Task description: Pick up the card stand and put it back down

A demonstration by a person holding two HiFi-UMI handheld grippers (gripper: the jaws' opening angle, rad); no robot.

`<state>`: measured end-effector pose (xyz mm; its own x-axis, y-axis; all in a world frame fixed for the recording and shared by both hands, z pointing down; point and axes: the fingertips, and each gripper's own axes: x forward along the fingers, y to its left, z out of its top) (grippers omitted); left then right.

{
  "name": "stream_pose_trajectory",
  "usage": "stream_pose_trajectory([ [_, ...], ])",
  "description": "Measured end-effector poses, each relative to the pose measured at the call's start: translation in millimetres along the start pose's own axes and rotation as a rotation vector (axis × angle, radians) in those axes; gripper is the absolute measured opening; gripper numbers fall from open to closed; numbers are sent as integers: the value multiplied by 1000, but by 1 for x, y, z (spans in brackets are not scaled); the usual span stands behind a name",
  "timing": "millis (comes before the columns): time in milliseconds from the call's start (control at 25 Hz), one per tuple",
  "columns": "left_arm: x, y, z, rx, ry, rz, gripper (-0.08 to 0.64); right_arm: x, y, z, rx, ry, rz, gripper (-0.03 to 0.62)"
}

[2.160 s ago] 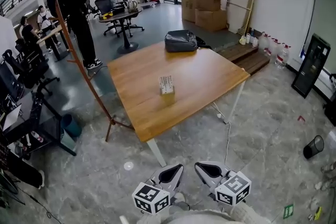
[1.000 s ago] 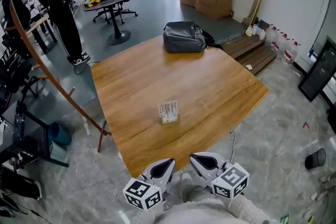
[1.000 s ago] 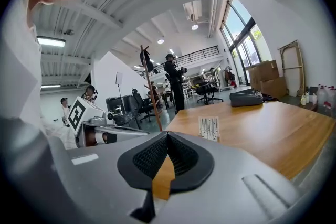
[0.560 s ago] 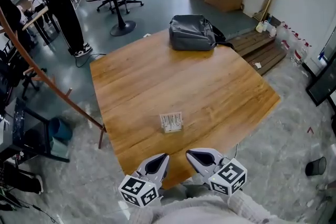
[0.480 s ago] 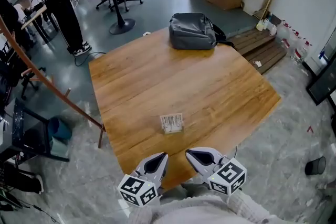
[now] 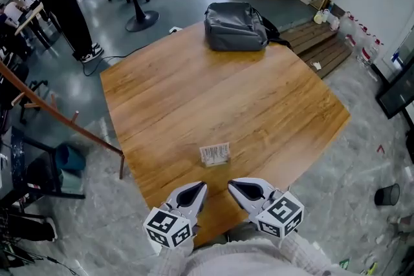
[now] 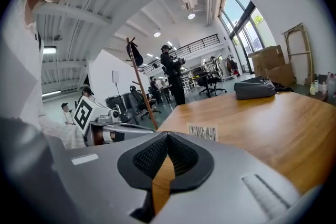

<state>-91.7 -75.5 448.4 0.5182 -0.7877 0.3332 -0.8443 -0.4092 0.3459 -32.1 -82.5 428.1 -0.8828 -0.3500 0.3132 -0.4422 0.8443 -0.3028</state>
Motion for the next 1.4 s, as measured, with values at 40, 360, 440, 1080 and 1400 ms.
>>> stream_pose_trajectory([
  [40,3,3,-2,6,9,-3,8,4,-2,-1,2,4,1,-3],
  [360,20,34,-7,40,45,-12,19,25,-14,-11,38,44,15,-3],
  [440,26,42,-8,68,62,-17,74,30,-16,-14,47,54,18,-3],
  [1080,84,80,-33,238,226,-107,189,49,-43,-43,107,125,20,-3],
  [1400,105,80,-45,344,305,-159,247,49,-53,-54,140,130,16,-3],
])
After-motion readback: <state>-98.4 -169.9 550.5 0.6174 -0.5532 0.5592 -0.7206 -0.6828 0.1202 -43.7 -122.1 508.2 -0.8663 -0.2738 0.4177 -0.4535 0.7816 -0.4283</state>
